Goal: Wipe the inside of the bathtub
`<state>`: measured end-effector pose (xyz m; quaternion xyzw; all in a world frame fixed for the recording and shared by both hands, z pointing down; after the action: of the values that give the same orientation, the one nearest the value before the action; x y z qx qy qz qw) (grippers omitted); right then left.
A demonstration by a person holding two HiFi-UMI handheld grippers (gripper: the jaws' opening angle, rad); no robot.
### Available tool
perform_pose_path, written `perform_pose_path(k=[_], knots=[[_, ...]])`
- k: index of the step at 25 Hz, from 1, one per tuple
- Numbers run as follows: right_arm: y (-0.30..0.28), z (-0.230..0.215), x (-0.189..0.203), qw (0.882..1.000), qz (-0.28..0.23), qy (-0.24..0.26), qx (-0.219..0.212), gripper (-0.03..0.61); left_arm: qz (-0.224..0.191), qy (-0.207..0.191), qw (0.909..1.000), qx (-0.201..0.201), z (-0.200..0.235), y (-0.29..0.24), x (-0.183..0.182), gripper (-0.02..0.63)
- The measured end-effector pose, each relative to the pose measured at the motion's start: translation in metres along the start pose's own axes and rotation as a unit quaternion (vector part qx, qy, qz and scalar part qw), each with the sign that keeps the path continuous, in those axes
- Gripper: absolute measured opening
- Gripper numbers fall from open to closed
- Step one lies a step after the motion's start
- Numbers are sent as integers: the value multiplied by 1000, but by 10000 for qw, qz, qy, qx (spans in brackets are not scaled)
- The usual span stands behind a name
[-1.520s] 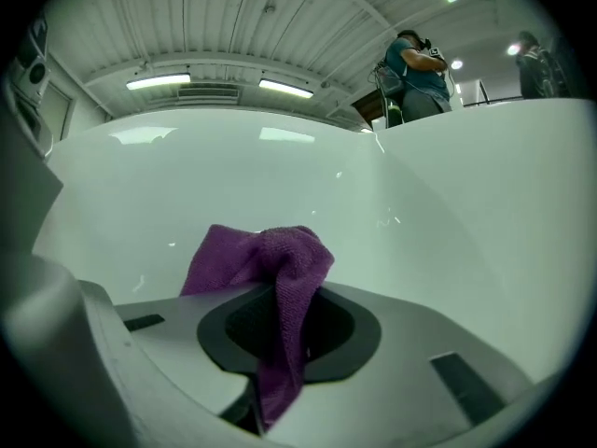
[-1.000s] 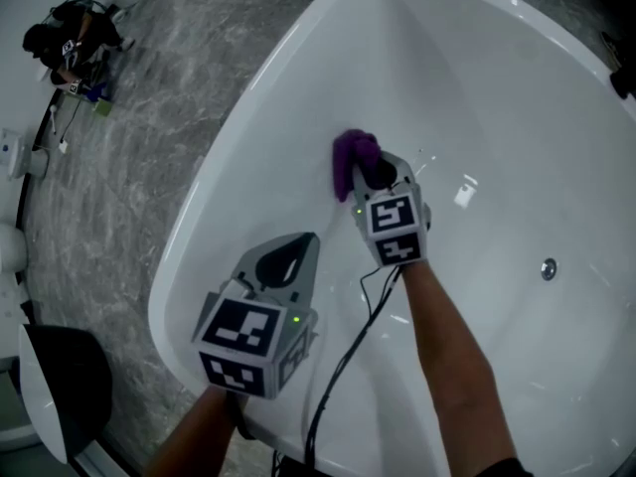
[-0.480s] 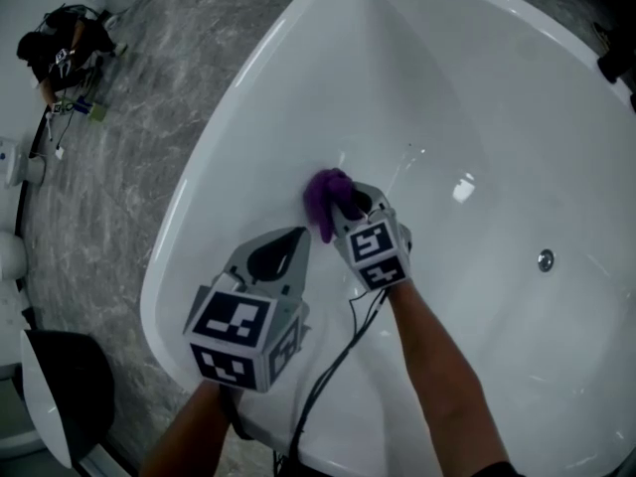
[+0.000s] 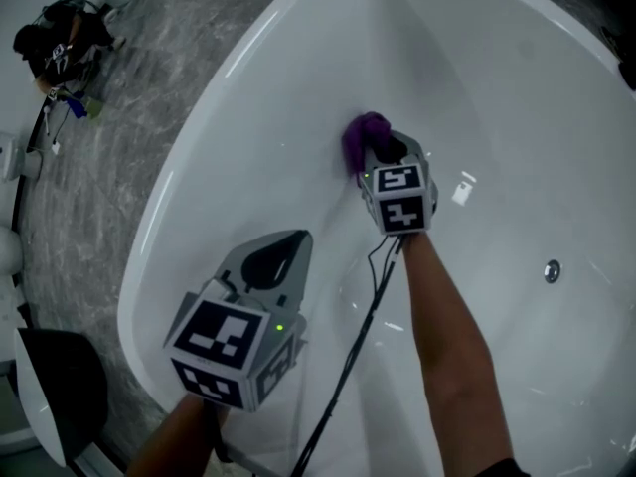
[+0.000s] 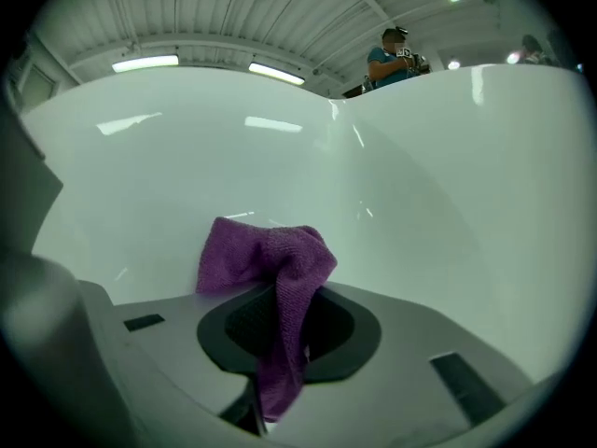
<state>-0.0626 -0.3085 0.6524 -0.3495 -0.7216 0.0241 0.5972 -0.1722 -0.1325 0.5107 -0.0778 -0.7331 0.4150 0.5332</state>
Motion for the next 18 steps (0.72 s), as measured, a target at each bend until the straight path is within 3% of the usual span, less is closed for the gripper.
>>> perform_pose_path(k=[3,13,18], knots=[[-1,-1,3,9995,-49,193,225,56,28,-195,9998,-30,-5,-5,1,7],[53,63,75,9893,746,158,-1241,54,308,-225,9992,-81,-9,-11,11,6],[49,59,83,9880,870,265,-1246,54,219,-461,9987,-84,-11,-20,14,8]])
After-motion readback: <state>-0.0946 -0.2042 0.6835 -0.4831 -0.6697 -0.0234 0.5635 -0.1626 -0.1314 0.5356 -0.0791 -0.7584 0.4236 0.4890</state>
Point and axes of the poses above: the fingertips, and each gripper's own axes: y backward along the fingers, z to its left, x out of its underside, the point moved 7 cm from there along y, backward along the fingers, and after that the axes turned 15 degrees about -y, right-handed, at the moved point
